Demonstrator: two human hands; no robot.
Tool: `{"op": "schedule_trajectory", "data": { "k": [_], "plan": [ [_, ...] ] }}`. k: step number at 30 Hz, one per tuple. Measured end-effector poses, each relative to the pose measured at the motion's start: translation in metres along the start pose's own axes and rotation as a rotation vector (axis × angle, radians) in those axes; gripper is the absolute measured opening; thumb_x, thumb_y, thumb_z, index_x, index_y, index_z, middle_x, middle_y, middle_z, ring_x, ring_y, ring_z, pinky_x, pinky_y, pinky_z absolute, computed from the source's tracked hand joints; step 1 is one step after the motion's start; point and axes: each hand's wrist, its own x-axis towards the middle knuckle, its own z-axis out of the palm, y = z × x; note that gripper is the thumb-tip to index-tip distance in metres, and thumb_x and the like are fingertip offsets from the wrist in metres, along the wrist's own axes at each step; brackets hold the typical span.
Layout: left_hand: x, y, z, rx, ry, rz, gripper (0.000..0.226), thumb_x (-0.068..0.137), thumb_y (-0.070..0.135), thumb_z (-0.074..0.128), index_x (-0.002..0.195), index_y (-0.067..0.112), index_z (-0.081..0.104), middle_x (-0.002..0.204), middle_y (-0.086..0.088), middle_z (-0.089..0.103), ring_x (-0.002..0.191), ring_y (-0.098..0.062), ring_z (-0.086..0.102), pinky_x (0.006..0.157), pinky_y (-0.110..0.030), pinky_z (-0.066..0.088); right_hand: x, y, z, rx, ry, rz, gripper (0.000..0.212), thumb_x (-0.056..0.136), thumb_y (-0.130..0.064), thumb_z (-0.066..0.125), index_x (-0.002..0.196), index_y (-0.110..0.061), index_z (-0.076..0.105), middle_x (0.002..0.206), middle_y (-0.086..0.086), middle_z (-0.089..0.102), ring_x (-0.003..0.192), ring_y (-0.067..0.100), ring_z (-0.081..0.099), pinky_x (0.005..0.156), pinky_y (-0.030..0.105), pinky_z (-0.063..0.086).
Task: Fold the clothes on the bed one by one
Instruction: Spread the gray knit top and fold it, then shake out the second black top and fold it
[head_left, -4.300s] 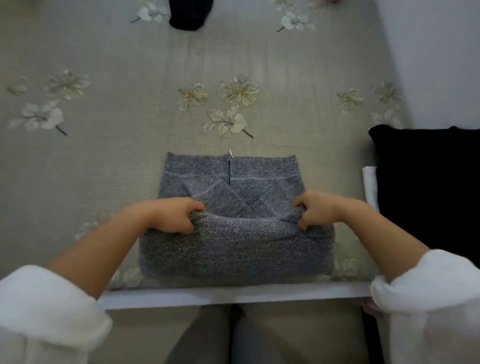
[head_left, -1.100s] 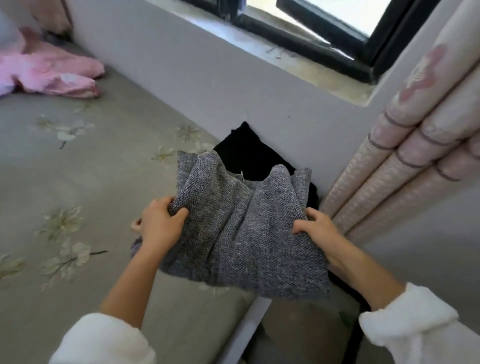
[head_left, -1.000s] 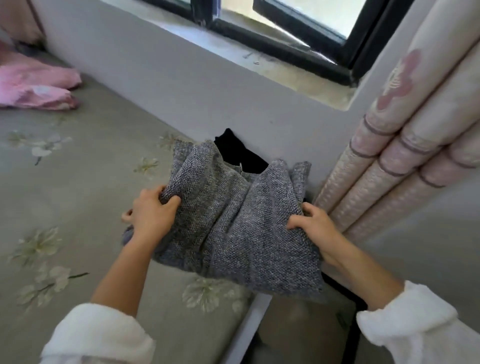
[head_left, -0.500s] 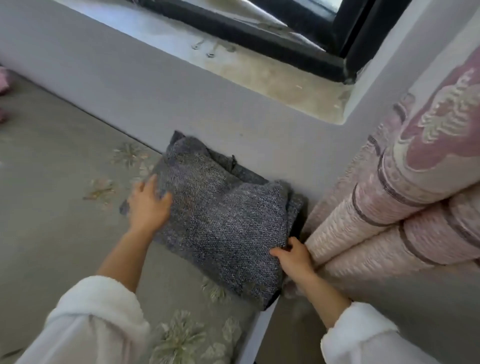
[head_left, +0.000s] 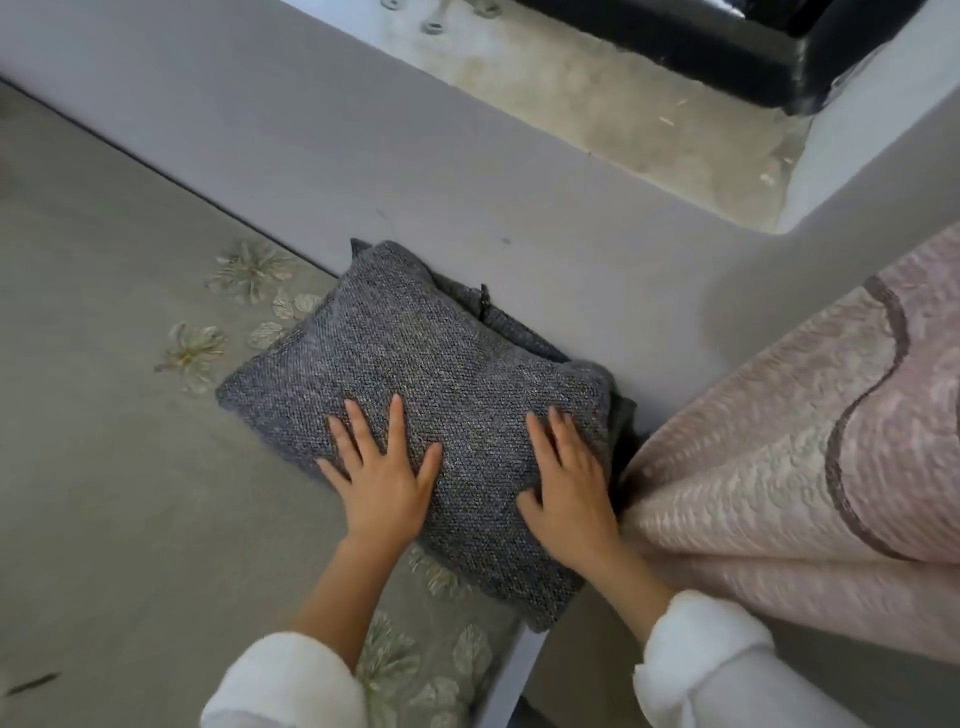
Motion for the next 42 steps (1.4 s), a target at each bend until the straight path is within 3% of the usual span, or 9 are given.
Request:
{"op": "schedule_trajectory", "data": {
  "k": [2,4,7,10,13,19,25,42],
  "plan": [
    [0.004,0.002,0.002,0.058,-0.043,-0.019,0.074,0.089,0.070,0.022,0.149,0.040,-0.011,0.157,-0.010,-0.026,0.142,-0.034,-0.026,0.110,-0.063,-0.009,0.007,0.007,0.004,-0.108,-0.261,-0.010,0.083,0.093,-0.039,0.046,0.153,-0.025,-0.010,0.161,0.001,-0.015,0.148,0.023,-0.009,0.119,0.040,0.003],
    [0.007,0.007,0.000,0.075,-0.099,-0.030,0.075,0.090,0.070,0.022,0.149,0.040,-0.011,0.156,-0.011,-0.027,0.141,-0.035,-0.027,0.110,-0.062,-0.010,0.014,0.010,0.001,-0.161,-0.375,0.043,0.084,0.094,-0.042,0.046,0.152,-0.026,-0.013,0.160,0.002,-0.018,0.148,0.025,-0.009,0.119,0.044,0.006],
    [0.005,0.008,-0.013,0.015,-0.163,-0.023,0.074,0.092,0.067,0.028,0.150,0.040,-0.009,0.157,-0.010,-0.025,0.143,-0.033,-0.024,0.113,-0.058,-0.008,0.013,-0.001,-0.008,-0.108,-0.385,0.090,0.083,0.094,-0.043,0.048,0.153,-0.024,-0.007,0.161,0.003,-0.011,0.148,0.027,-0.002,0.118,0.047,0.012],
    [-0.021,-0.003,-0.021,-0.084,-0.135,0.033,0.069,0.097,0.055,0.034,0.152,0.036,-0.003,0.160,-0.008,-0.015,0.147,-0.028,-0.014,0.118,-0.050,0.000,0.000,-0.016,-0.017,0.002,-0.277,0.084,0.072,0.096,-0.042,0.047,0.152,-0.016,0.013,0.160,0.007,0.011,0.144,0.028,0.019,0.116,0.044,0.025],
    [-0.077,-0.023,-0.014,-0.243,-0.067,-0.020,0.066,0.099,0.041,0.041,0.153,0.029,0.006,0.161,-0.006,-0.002,0.148,-0.027,-0.002,0.120,-0.045,0.009,-0.026,-0.037,-0.019,-0.009,-0.205,-0.028,0.060,0.096,-0.039,0.048,0.145,-0.011,0.028,0.149,0.009,0.030,0.133,0.028,0.033,0.108,0.041,0.035],
    [-0.194,-0.086,-0.011,-0.333,-0.091,-0.304,0.062,0.099,0.034,0.043,0.152,0.018,0.016,0.159,-0.015,0.012,0.146,-0.031,0.011,0.116,-0.043,0.016,-0.095,-0.105,0.003,-0.079,-0.324,-0.235,0.051,0.097,-0.038,0.047,0.138,-0.011,0.034,0.140,0.009,0.033,0.123,0.028,0.039,0.101,0.041,0.038],
    [-0.315,-0.161,-0.054,-0.366,0.166,-0.473,0.056,0.096,0.029,0.046,0.148,0.016,0.029,0.150,-0.010,0.034,0.137,-0.029,0.027,0.110,-0.039,0.027,-0.185,-0.192,0.042,-0.115,-0.468,-0.470,0.058,0.096,-0.034,0.050,0.145,-0.011,0.030,0.146,0.009,0.031,0.131,0.028,0.037,0.105,0.040,0.036],
    [-0.785,-0.371,-0.071,-0.417,0.558,-1.149,0.047,0.095,0.028,0.047,0.140,0.019,0.041,0.143,-0.009,0.041,0.133,-0.029,0.032,0.105,-0.038,0.032,-0.580,-0.440,0.174,-0.318,-0.755,-1.349,0.064,0.095,-0.036,0.052,0.148,-0.013,0.026,0.150,0.007,0.030,0.132,0.029,0.040,0.105,0.036,0.035]
  ]
}}
